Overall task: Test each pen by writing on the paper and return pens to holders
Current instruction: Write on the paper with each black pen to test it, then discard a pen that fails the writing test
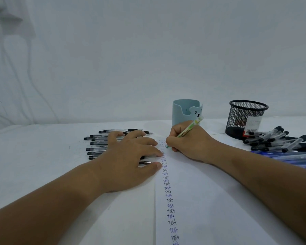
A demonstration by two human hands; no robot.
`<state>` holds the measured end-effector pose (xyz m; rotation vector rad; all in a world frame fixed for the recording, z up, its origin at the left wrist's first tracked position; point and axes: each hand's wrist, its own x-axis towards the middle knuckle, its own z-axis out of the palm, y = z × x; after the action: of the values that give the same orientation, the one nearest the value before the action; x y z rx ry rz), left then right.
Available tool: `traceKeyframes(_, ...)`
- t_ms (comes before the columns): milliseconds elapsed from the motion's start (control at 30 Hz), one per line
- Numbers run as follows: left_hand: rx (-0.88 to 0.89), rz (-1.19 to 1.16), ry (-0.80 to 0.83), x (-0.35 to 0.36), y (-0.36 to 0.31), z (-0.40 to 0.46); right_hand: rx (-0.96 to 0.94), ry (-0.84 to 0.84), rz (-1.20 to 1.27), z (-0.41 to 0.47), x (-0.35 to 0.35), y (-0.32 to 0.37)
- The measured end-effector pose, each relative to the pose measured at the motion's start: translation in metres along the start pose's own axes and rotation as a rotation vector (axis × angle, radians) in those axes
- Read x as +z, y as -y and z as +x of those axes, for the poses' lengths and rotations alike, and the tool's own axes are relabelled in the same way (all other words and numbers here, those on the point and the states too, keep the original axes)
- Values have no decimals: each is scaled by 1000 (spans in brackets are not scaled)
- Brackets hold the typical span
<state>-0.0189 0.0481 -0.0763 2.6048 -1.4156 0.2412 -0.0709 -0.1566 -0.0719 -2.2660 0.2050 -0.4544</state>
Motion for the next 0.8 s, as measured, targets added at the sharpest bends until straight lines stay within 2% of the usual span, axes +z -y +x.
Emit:
traceKeyframes(233,27,-66,-44,0,1,-2,-126,-28,147,-6,-2,-4)
traceKeyframes(300,15,-199,-136,1,2,-2,-196,4,235,-11,-2,-2)
traceKeyframes(367,-25,-347,-333,-1,3,-1,-233,-11,258,-13,-1,0)
traceKeyframes(467,-156,-591,-542,-11,1,-2,-236,-18,173,-13,1,4)
traceKeyframes(600,-201,-935,-574,-26,-4,-8,-310,29,-86,-12,0,7)
traceKeyframes(800,-294,-1056,-703,-41,0,-3,-327,1,-170,-3,-25,28)
